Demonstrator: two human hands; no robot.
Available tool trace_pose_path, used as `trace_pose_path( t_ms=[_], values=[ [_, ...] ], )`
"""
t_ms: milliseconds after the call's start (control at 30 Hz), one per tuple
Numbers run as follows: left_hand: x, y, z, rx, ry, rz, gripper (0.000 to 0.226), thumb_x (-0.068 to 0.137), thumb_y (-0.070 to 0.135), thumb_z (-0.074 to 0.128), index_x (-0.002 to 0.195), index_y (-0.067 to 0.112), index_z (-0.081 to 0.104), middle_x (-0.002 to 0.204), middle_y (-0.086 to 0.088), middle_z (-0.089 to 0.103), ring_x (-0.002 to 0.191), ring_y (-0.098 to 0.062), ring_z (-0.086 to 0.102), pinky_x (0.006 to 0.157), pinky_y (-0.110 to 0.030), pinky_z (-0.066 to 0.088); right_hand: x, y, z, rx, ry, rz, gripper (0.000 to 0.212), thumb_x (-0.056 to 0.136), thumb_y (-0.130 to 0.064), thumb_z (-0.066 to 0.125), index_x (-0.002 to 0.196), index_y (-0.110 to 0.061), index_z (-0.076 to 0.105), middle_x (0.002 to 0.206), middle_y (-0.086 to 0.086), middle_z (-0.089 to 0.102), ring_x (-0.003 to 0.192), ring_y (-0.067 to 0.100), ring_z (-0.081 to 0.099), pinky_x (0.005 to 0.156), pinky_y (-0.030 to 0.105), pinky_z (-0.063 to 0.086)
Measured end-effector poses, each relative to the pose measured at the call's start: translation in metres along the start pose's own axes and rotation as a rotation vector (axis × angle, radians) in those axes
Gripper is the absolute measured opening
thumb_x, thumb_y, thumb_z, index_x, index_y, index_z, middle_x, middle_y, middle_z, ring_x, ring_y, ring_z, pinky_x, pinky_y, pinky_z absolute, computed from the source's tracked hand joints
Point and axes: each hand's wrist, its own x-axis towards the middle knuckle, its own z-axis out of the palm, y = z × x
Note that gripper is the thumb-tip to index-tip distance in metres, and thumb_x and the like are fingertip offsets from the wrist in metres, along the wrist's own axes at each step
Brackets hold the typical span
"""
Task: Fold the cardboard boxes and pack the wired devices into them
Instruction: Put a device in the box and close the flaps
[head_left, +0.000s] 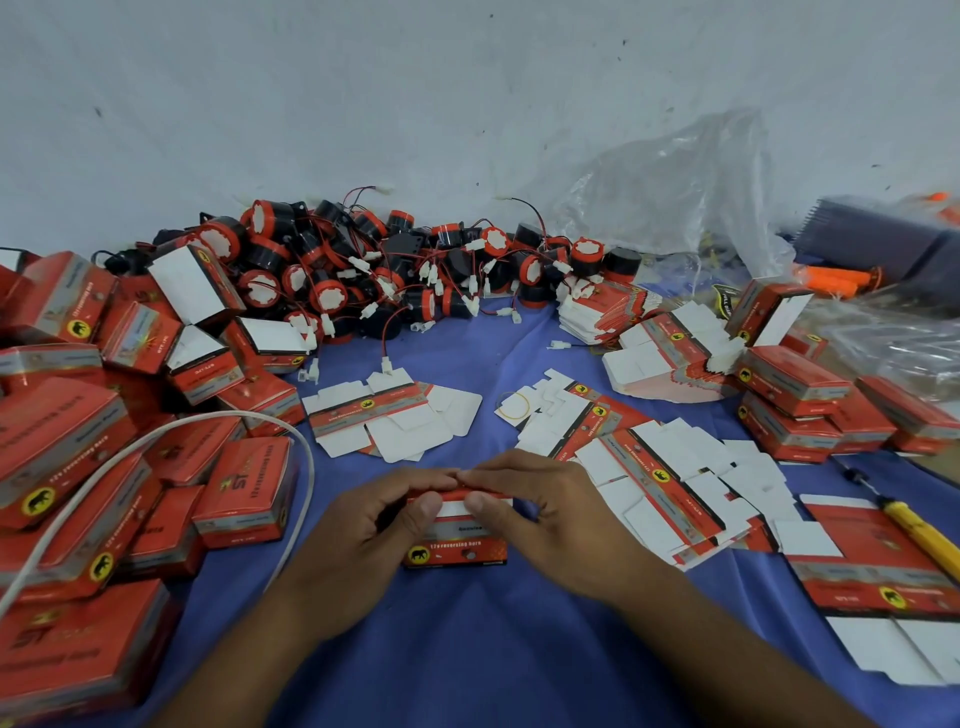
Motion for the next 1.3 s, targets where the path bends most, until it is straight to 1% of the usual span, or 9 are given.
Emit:
trace_pose_path(
  t_ms=[167, 333, 500, 600, 700, 833, 967, 1100, 1300],
  values=[
    [0.0, 0.001, 0.0, -0.04, -0.013, -0.007, 0.029, 0.096, 0.025, 0.053, 0.115, 0.04, 0.069, 0.12, 0.015, 0.068, 0.117, -0.007, 0.061, 0.089, -0.018, 0.052, -0.001, 0.002, 0.002, -0.01, -0.003, -0.015, 0.032, 0.101, -0.036, 0.059, 0.122, -0.017, 0.073, 0.116, -0.006, 0.071, 0.105, 0.004, 0.064, 0.088, 0.021, 0.053],
    [0.001, 0.0, -0.002, 0.015, -0.022, -0.022, 0.028, 0.09, 0.029, 0.057, 0.114, 0.031, 0.072, 0.13, 0.025, 0.061, 0.136, 0.007, 0.039, 0.104, -0.011, 0.039, 0.002, 0.0, -0.002, -0.066, -0.04, -0.078, 0.03, 0.101, -0.038, 0.057, 0.12, -0.02, 0.073, 0.114, -0.005, 0.07, 0.103, 0.006, 0.063, 0.085, 0.019, 0.052],
    [-0.001, -0.002, -0.004, 0.091, -0.044, 0.006, 0.028, 0.088, 0.019, 0.066, 0.11, 0.033, 0.075, 0.133, 0.028, 0.058, 0.135, 0.003, 0.043, 0.11, -0.024, 0.04, -0.001, 0.002, -0.006, -0.17, -0.137, -0.148, 0.029, 0.103, -0.031, 0.058, 0.127, -0.018, 0.07, 0.13, 0.0, 0.061, 0.113, 0.014, 0.059, 0.095, 0.032, 0.047],
    [-0.001, -0.001, -0.003, 0.099, -0.03, 0.005, 0.03, 0.086, 0.018, 0.072, 0.108, 0.037, 0.076, 0.133, 0.03, 0.057, 0.133, 0.004, 0.045, 0.109, -0.025, 0.042, -0.007, 0.001, -0.004, -0.247, -0.14, -0.168, 0.034, 0.105, -0.032, 0.054, 0.134, -0.019, 0.065, 0.139, 0.0, 0.057, 0.119, 0.018, 0.056, 0.1, 0.033, 0.045],
    [-0.001, 0.001, -0.004, 0.121, -0.061, 0.016, 0.032, 0.077, 0.033, 0.077, 0.109, 0.037, 0.075, 0.135, 0.032, 0.054, 0.129, 0.005, 0.049, 0.102, -0.017, 0.044, -0.011, 0.0, -0.002, -0.316, -0.19, -0.145, 0.045, 0.108, -0.039, 0.043, 0.15, -0.023, 0.047, 0.153, -0.001, 0.044, 0.128, 0.02, 0.05, 0.106, 0.037, 0.043],
    [0.0, 0.004, -0.003, 0.088, -0.055, -0.001, 0.029, 0.074, 0.036, 0.076, 0.103, 0.039, 0.076, 0.131, 0.034, 0.056, 0.121, 0.007, 0.055, 0.091, -0.008, 0.046, -0.013, 0.001, -0.001, -0.317, -0.224, -0.132, 0.049, 0.108, -0.045, 0.035, 0.155, -0.032, 0.036, 0.162, -0.001, 0.029, 0.137, 0.024, 0.044, 0.108, 0.041, 0.045],
    [0.0, 0.003, -0.001, 0.107, -0.051, 0.027, 0.029, 0.081, 0.027, 0.075, 0.105, 0.043, 0.074, 0.13, 0.031, 0.058, 0.123, 0.006, 0.053, 0.095, -0.01, 0.044, -0.01, 0.0, 0.0, -0.277, -0.108, -0.224, 0.041, 0.105, -0.029, 0.053, 0.144, -0.016, 0.055, 0.152, 0.007, 0.047, 0.134, 0.024, 0.049, 0.108, 0.04, 0.043],
    [0.0, -0.001, 0.0, 0.201, -0.025, 0.063, 0.054, 0.082, 0.007, 0.077, 0.111, 0.052, 0.068, 0.131, 0.042, 0.049, 0.127, 0.015, 0.043, 0.097, 0.0, 0.033, -0.006, 0.0, 0.009, -0.323, 0.019, -0.359, 0.03, 0.099, -0.013, 0.06, 0.123, 0.003, 0.069, 0.129, 0.012, 0.067, 0.113, 0.031, 0.064, 0.094, 0.041, 0.053],
    [0.0, -0.008, 0.0, 0.227, 0.005, 0.024, 0.045, 0.084, 0.014, 0.076, 0.116, 0.045, 0.07, 0.139, 0.036, 0.047, 0.134, 0.009, 0.04, 0.109, -0.014, 0.036, -0.01, 0.003, 0.005, -0.161, -0.042, -0.303, 0.031, 0.1, -0.012, 0.061, 0.13, -0.002, 0.066, 0.152, 0.012, 0.047, 0.136, 0.027, 0.049, 0.11, 0.034, 0.042]
  ],
)
